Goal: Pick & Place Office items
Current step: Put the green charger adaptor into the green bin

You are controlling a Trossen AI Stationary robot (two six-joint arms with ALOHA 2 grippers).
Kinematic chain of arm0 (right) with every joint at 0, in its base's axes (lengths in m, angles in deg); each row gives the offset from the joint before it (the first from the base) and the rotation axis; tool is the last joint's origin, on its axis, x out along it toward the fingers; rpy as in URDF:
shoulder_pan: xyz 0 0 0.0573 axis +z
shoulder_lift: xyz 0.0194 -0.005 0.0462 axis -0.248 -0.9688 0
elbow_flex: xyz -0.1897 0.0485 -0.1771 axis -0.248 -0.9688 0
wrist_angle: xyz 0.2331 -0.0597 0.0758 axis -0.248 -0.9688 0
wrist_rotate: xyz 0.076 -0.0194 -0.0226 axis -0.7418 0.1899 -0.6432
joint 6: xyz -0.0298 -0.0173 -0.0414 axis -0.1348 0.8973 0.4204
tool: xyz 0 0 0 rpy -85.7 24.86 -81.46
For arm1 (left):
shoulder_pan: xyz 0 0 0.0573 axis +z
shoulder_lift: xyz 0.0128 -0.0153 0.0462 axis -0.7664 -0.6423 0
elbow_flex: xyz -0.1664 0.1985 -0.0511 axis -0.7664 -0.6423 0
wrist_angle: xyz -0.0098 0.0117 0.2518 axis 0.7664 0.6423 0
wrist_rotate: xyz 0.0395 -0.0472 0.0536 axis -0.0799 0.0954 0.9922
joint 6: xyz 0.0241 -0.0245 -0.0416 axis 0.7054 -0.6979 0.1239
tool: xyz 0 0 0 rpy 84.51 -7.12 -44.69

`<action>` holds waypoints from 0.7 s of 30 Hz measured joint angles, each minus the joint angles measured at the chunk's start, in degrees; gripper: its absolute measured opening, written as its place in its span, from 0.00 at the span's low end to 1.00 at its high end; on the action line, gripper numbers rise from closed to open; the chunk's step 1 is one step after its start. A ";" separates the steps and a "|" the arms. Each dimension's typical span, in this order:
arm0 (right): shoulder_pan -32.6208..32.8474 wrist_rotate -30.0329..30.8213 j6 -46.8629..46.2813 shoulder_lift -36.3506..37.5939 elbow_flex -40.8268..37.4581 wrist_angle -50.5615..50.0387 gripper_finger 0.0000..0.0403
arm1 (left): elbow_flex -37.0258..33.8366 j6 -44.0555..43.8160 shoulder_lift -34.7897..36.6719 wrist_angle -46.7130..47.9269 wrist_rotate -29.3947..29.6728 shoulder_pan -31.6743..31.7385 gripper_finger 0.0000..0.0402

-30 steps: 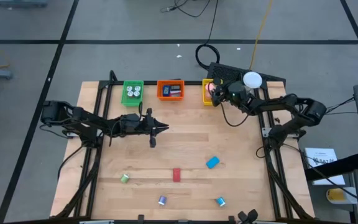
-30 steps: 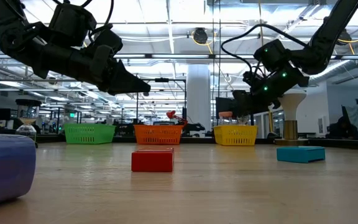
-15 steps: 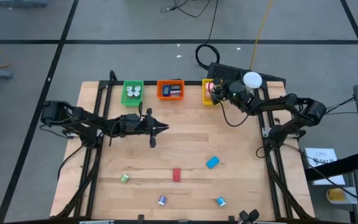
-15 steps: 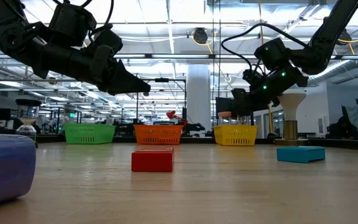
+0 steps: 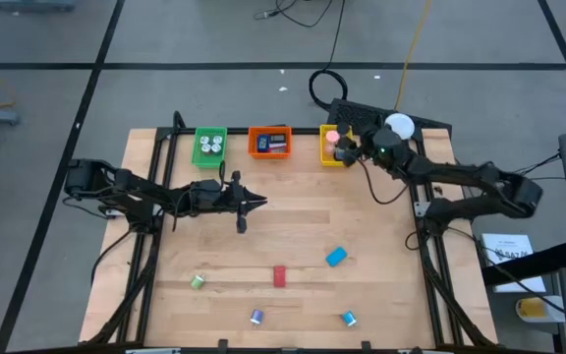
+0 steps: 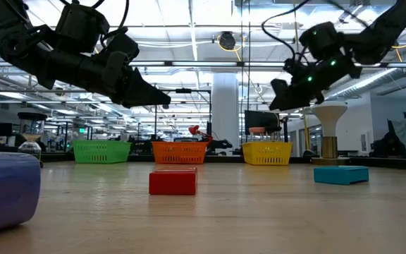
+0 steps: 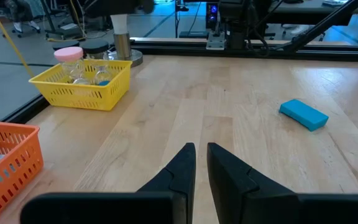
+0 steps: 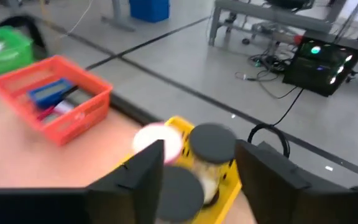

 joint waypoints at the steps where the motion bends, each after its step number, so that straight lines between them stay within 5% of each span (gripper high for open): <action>1: 0.85 0.01 0.15 1.72 0.00 -2.75 0.43 | 0.00 0.00 0.00 0.00 0.01 -0.01 0.12; 5: 5.69 -0.68 1.57 7.30 -1.74 -8.44 0.25 | 0.00 -0.01 0.00 0.00 0.00 -0.02 0.12; 11: 13.59 -8.44 0.15 11.48 -8.90 -3.96 0.02 | 0.00 -0.09 0.00 0.00 0.00 -0.02 0.12; 17: 19.77 -18.28 -3.86 11.75 -15.03 6.18 0.06 | 0.00 -0.03 0.00 0.00 0.02 -0.02 0.12; 21: 23.79 -18.01 -4.80 11.76 -17.19 11.09 0.06 | 0.00 -0.46 -0.03 -2.35 -0.01 -0.01 0.12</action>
